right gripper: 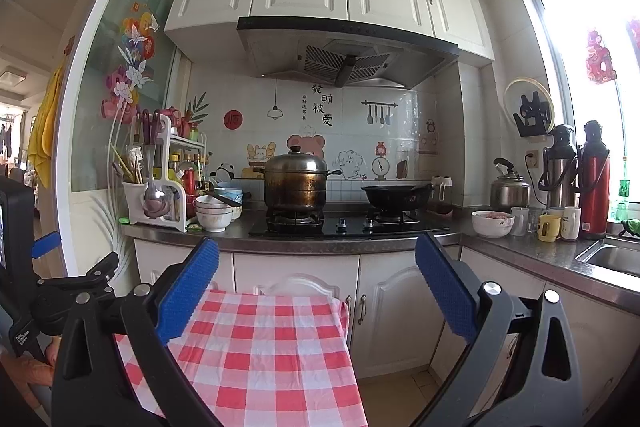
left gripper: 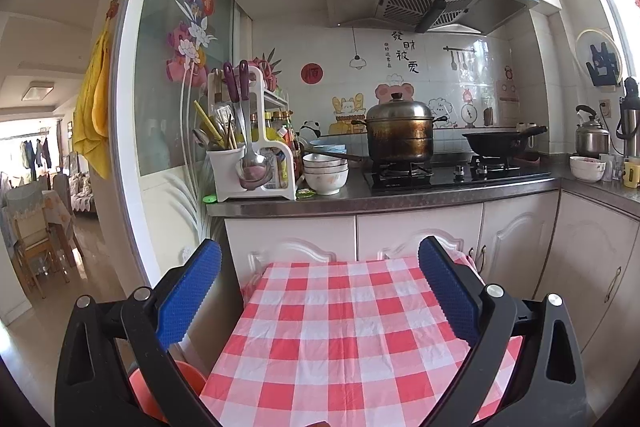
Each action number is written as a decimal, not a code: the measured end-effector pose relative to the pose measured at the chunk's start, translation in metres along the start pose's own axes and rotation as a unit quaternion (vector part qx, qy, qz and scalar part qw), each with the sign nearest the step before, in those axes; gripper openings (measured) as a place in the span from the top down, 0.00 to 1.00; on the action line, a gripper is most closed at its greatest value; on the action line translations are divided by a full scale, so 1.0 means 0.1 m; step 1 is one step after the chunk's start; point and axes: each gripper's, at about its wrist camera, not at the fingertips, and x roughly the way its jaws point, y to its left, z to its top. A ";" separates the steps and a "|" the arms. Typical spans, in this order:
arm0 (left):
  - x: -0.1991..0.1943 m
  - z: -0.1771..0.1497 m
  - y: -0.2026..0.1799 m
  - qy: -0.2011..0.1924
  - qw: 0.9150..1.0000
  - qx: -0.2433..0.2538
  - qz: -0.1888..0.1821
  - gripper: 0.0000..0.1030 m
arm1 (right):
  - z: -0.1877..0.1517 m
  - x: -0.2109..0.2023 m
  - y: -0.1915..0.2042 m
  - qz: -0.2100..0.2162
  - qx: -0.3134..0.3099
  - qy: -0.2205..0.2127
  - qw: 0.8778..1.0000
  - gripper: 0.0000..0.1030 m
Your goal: Collect trash
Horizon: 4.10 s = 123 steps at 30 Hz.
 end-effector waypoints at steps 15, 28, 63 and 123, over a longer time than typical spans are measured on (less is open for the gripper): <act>0.25 -0.16 0.06 0.028 1.000 -0.002 0.002 0.05 | -0.11 0.18 0.10 0.009 -0.007 0.015 1.000 0.04; 0.77 -0.51 -0.06 0.089 0.996 0.013 -0.003 0.05 | -0.54 0.79 0.10 0.041 0.024 0.098 0.994 0.04; 2.85 -2.32 -0.33 0.370 0.928 -0.053 -0.008 0.05 | -3.06 3.36 0.95 0.075 -0.019 0.444 0.893 0.04; 2.88 -2.32 -0.27 0.370 0.927 -0.054 -0.006 0.03 | -3.06 3.35 0.95 0.069 -0.015 0.439 0.896 0.03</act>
